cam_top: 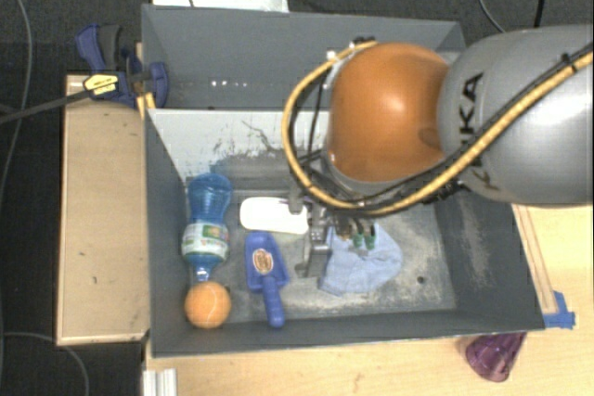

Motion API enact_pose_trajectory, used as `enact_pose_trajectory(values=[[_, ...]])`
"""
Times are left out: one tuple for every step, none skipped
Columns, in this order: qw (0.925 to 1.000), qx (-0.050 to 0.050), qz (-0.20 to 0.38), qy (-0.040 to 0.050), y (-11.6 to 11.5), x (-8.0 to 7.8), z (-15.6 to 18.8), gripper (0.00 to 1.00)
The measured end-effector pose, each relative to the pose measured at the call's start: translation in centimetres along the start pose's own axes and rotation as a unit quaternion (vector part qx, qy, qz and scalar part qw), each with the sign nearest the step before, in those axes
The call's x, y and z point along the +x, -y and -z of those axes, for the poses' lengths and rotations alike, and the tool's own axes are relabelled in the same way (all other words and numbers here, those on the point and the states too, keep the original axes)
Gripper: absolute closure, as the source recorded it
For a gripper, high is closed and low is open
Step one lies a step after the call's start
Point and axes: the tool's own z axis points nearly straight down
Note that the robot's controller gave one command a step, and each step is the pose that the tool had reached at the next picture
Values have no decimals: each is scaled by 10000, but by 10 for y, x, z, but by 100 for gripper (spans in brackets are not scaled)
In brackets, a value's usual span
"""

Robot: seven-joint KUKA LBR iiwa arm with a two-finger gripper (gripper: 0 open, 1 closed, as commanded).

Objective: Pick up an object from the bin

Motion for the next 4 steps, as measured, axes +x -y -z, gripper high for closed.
enact_pose_trajectory(values=[[10000,-7,-22,41,1,-2,4,0],[9990,-18,434,53,22,-13,-12,0],[9958,3,916,50,59,6,-33,0],[9964,-13,844,59,93,10,-63,0]])
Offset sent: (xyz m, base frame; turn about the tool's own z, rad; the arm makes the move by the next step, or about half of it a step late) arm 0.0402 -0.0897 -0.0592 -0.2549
